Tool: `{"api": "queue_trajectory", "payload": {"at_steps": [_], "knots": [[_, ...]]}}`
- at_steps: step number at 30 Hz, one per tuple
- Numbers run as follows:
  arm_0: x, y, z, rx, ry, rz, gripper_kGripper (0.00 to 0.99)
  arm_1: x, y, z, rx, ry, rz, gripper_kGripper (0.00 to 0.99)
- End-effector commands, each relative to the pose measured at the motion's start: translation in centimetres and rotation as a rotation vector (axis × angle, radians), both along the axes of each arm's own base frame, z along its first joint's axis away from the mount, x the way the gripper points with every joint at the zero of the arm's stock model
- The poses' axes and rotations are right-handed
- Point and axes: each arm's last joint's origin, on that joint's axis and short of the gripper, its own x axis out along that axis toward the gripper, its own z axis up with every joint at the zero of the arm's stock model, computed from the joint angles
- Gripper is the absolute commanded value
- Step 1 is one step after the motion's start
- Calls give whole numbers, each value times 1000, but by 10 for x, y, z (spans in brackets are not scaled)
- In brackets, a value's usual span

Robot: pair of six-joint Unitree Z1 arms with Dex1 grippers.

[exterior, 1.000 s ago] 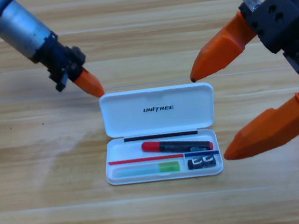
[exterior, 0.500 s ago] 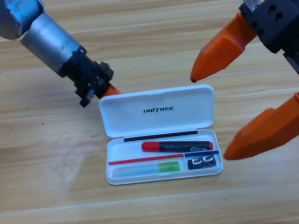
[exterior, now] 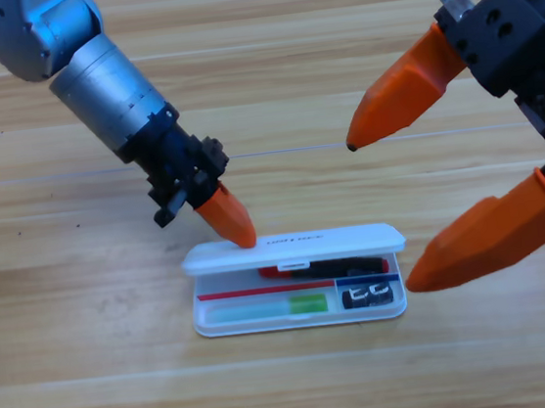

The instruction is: Clean up eraser and pencils

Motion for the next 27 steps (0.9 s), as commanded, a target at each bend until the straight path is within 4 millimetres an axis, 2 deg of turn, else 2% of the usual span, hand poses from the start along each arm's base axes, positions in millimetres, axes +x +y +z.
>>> {"api": "queue_trajectory", "payload": {"at_steps": [1, 10, 20, 27], "knots": [[-24, -14, -7, 38, -1, -36, 0, 17, 12, -17, -33, 46, -17, 989], [-42, -18, -18, 75, -41, -43, 0, 19, 14, -18, -35, 51, -20, 989], [-66, -22, -14, 139, -170, -26, 0, 20, 16, -19, -36, 55, -18, 989], [-87, -21, -26, 183, -257, -24, 0, 20, 16, -19, -36, 55, -18, 989]]}}
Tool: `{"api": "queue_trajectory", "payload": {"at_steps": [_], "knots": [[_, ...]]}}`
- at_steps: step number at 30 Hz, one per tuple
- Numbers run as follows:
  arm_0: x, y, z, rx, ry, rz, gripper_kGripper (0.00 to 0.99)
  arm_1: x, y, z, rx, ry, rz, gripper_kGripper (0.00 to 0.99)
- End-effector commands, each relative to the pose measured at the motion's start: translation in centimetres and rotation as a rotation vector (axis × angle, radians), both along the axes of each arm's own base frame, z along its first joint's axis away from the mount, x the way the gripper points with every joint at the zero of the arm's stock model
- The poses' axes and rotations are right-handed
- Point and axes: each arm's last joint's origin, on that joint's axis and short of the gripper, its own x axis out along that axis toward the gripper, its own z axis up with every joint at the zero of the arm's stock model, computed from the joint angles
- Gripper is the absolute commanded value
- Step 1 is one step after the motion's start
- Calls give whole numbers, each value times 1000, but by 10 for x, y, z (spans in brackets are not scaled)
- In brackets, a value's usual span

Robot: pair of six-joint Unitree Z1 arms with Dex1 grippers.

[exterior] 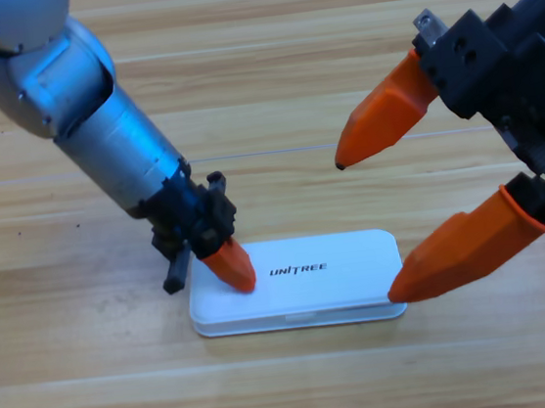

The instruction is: Clean up eraser and pencils

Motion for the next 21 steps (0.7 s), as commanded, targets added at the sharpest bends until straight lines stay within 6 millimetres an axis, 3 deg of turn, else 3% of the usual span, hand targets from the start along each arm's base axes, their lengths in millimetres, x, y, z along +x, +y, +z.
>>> {"api": "queue_trajectory", "payload": {"at_steps": [1, 10, 14, 17, 21], "knots": [[-24, -5, -24, 63, -10, -25, 0, 12, 5, -8, -7, 28, -17, 989], [-31, -5, -32, 81, -9, -29, 0, 12, 6, -8, -7, 28, -17, 989], [-32, -3, -22, 71, -37, -24, 0, 13, 6, -8, -8, 29, -17, 989], [-40, 5, 16, 42, -110, -14, 0, 14, 7, -9, -10, 31, -17, 989], [-64, 24, 96, 3, -188, -5, 0, 14, 8, -11, -14, 34, -17, 989]]}}
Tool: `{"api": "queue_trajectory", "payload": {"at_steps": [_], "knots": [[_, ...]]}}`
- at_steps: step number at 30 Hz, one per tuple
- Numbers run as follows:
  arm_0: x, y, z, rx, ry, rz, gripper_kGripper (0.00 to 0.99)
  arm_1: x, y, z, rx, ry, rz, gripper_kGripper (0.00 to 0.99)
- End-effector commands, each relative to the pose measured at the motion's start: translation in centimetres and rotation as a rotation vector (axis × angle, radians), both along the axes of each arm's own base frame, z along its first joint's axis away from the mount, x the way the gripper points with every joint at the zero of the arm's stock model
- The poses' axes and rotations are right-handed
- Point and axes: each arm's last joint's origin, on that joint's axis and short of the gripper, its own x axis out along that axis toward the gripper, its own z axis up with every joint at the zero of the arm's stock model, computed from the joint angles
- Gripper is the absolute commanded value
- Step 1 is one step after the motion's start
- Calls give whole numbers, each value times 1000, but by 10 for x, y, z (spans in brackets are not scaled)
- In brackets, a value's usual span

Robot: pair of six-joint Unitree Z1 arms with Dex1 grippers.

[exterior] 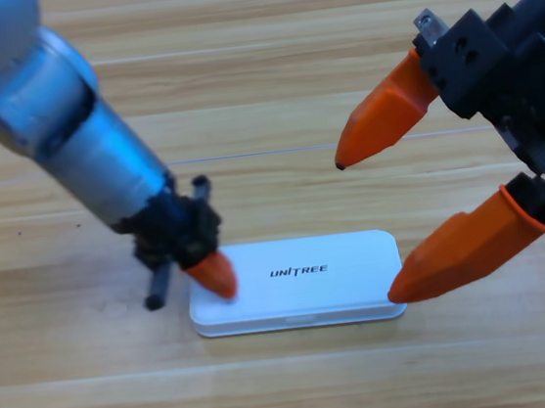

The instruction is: Clean up eraser and pencils

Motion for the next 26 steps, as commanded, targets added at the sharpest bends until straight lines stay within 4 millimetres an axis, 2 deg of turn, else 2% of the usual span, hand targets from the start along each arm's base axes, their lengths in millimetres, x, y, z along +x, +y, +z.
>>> {"api": "queue_trajectory", "payload": {"at_steps": [1, 5, 8, 9, 10, 11, 12, 13, 20, 26], "knots": [[-44, 25, 103, -50, -92, -6, 0, 14, 8, -10, -14, 34, -17, 989], [-82, 55, 165, -78, -127, -15, 0, 14, 8, -10, -13, 33, -17, 989], [-104, 72, 185, -105, -140, -9, 0, 14, 8, -10, -13, 33, -17, 989], [-109, 76, 188, -110, -140, -11, 124, 14, 8, -10, -13, 33, -17, 989], [-113, 80, 189, -115, -144, -5, 356, 14, 8, -10, -13, 33, -17, 989], [-115, 82, 190, -115, -144, 6, 666, 14, 8, -10, -13, 33, -17, 989], [-114, 83, 189, -113, -139, 16, 927, 14, 7, -10, -12, 33, -18, 989], [-112, 82, 187, -107, -133, 21, 986, 13, 7, -10, -12, 33, -18, 989], [-99, 97, 175, -77, -116, 121, 990, 12, 6, -8, -8, 33, -20, 989], [-96, 103, 183, -102, -177, 246, 990, 12, 5, -8, -7, 32, -20, 989]]}}
